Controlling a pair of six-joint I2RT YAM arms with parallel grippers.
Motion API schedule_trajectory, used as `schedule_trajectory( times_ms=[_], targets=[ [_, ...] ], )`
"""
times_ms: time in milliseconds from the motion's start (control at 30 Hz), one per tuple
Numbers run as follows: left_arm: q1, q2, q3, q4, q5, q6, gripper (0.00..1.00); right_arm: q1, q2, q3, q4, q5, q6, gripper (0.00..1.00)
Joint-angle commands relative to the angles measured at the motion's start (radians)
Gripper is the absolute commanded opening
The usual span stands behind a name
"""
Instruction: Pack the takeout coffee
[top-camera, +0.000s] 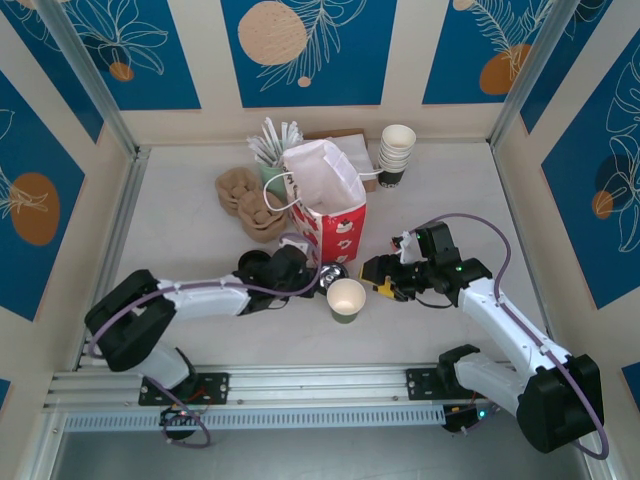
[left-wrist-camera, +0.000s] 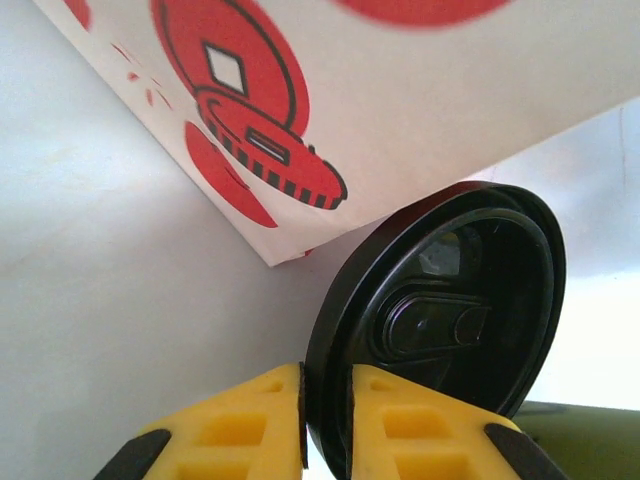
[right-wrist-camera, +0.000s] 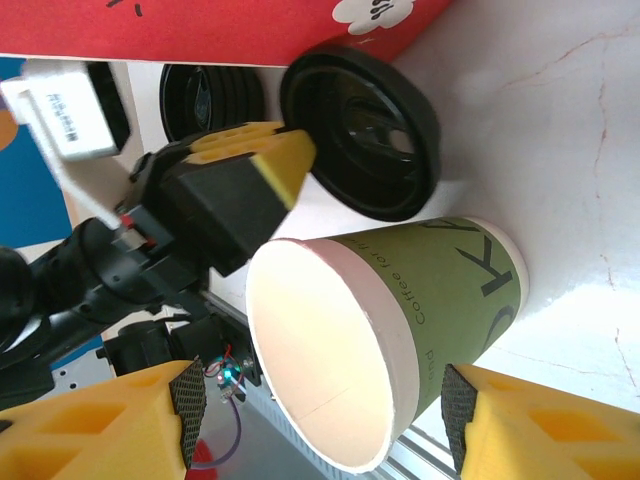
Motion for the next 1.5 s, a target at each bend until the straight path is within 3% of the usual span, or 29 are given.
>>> schedule_trajectory(
  times_ms=[0, 367, 600, 867, 1033, 1233, 1367, 1467],
  targets=[
    [0.012, -0.091, -0.022, -0.086, -0.064, 0.035, 0.17, 0.006, -0.023, 0.025, -0.030, -0.002, -0.008, 0.66],
    [0.026, -0.380, -0.041, -0.342, -0.115, 0.067, 0.20, 0.021, -0.085, 0.051, 0.049, -0.025, -0.039, 0.66],
    [0.024, -0.534, 0.005, -0.477, -0.095, 0.061, 0.20, 0.110, -0.047, 0.123, 0.076, 0.003, -0.093, 0.65],
    [0.025, -0.564, 0.061, -0.517, 0.003, 0.023, 0.21, 0.228, 0.062, 0.235, 0.065, 0.080, -0.140, 0.65],
    [0.025, -0.554, 0.062, -0.559, -0.035, 0.027, 0.23, 0.257, 0.097, 0.271, 0.055, 0.101, -0.140, 0.66],
    [0.025, -0.524, 0.033, -0.665, -0.132, -0.033, 0.36, 0.259, 0.076, 0.272, 0.019, 0.121, -0.146, 0.66],
    [0.025, -0.502, -0.032, -0.657, -0.184, -0.094, 0.51, 0.259, 0.058, 0.261, 0.018, 0.128, -0.141, 0.65],
    [0.025, -0.467, -0.066, -0.646, -0.219, -0.170, 0.53, 0.259, 0.052, 0.259, 0.009, 0.132, -0.138, 0.65]
  ],
)
